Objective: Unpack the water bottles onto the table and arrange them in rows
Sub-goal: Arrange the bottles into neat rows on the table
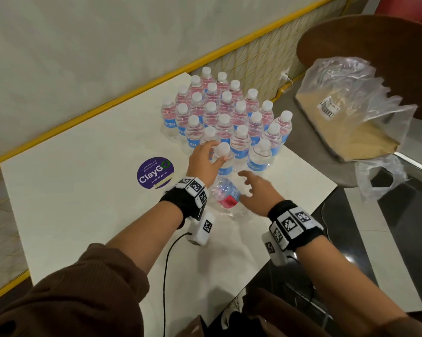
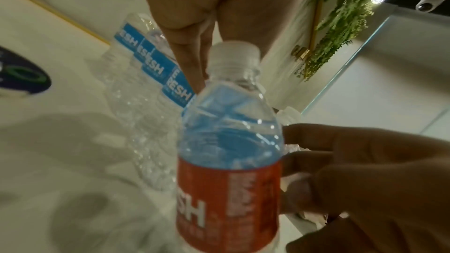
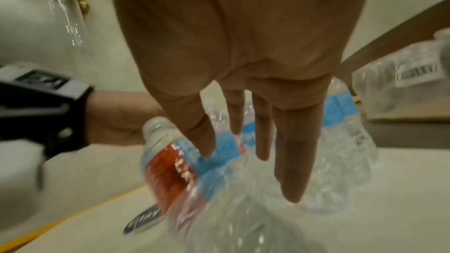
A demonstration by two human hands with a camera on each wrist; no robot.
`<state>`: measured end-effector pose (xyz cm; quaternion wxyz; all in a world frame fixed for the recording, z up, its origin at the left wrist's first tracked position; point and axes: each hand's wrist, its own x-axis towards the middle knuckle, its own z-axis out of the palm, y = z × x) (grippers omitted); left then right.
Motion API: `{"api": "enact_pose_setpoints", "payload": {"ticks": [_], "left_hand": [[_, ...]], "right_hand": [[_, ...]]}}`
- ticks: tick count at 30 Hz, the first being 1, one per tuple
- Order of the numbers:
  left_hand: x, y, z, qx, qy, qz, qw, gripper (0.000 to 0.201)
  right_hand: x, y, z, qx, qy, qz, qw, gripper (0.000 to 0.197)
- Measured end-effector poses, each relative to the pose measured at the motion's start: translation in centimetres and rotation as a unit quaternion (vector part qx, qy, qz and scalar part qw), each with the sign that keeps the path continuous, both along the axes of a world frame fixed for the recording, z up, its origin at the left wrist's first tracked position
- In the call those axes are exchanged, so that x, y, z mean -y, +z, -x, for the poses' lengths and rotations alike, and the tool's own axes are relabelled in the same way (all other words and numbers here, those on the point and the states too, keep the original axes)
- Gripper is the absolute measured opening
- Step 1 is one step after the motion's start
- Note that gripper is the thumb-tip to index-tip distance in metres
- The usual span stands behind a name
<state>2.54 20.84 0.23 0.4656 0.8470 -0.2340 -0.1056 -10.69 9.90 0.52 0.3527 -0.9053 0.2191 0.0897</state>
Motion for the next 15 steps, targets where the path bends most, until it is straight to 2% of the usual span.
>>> {"api": "enact_pose_setpoints", "payload": {"ticks": [3,6,8,11,15], "left_hand": [[0.0,-1.8,1.7,0.008,0.022,0.012,1.000,0.047],[-0.7,-3.5,2.9,-0.042,0.056,0.020,0.997,0.057],[-1.5,-4.4,3.2,-0.068,0.081,0.012,0.994,0.059],[-2.9,-5.3,3.6,-0.107,0.109,0.002,0.988,0.051],[-4.4,-5.2,4.2,-0.182,0.113,-0.034,0.976,0.045]], "right_hand": [[-2.7,-2.6,0.8,-0.039,0.058,0.001,0.998,0.082],[-4.5,-4.8,1.3,-0.066,0.073,0.045,0.994,0.094],[-4.9,-5.8,1.8,-0.102,0.074,0.077,0.989,0.090],[-4.7,-6.5,2.3,-0.135,0.092,0.134,0.977,0.079],[-3.1,-6.2,2.4,-0.105,0.109,0.068,0.986,0.068]]}}
